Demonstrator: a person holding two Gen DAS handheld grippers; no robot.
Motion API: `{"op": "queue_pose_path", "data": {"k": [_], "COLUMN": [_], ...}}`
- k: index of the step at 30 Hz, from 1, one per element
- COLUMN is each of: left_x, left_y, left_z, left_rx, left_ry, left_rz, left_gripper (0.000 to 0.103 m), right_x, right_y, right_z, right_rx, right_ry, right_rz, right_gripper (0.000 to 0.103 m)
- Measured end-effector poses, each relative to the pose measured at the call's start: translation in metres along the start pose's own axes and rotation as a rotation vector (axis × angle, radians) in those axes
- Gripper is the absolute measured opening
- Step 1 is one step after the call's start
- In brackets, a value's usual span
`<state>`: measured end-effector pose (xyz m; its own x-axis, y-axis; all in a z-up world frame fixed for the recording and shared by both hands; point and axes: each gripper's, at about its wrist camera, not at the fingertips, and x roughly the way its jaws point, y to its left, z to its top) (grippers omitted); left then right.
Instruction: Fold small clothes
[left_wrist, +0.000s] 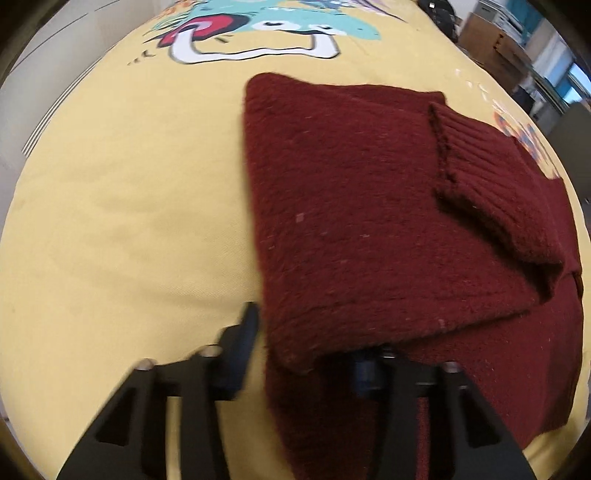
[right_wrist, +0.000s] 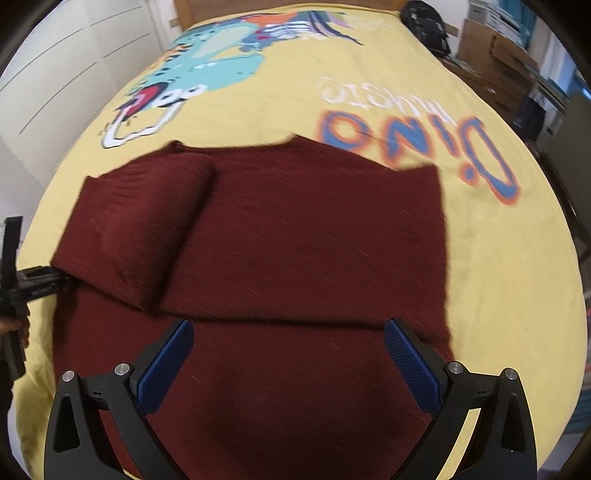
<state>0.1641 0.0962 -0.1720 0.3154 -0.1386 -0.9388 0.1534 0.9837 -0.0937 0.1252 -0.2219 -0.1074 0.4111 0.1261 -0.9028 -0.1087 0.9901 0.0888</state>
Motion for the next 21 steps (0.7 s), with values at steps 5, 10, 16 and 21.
{"op": "queue_pose_path", "data": {"k": [5, 10, 16, 21], "left_x": [-0.001, 0.000, 0.006, 0.005], "left_y": [-0.009, 0.002, 0.015, 0.029], "left_z": [0.001, 0.002, 0.010, 0.009], "left_rx": [-0.001, -0.007, -0.030, -0.025], "left_ry": [0.006, 0.014, 0.025, 0.028], "left_rz": [-0.014, -0.034, -0.067, -0.068], "left_gripper": [0.011, 0.011, 0.011, 0.011], "right_x": [0.004, 0.029, 0.068, 0.104], "right_y": [0.058, 0.127, 0.184, 0.199], "right_z": [0.035, 0.067, 0.081, 0.078], "right_rx": [-0.110, -0.302, -0.427, -0.441], "right_ry": [-0.019, 0.045, 0.126, 0.204], "right_rz": [0.034, 0.035, 0.065, 0.054], "right_gripper": [0.103, 0.103, 0.097, 0.078]}}
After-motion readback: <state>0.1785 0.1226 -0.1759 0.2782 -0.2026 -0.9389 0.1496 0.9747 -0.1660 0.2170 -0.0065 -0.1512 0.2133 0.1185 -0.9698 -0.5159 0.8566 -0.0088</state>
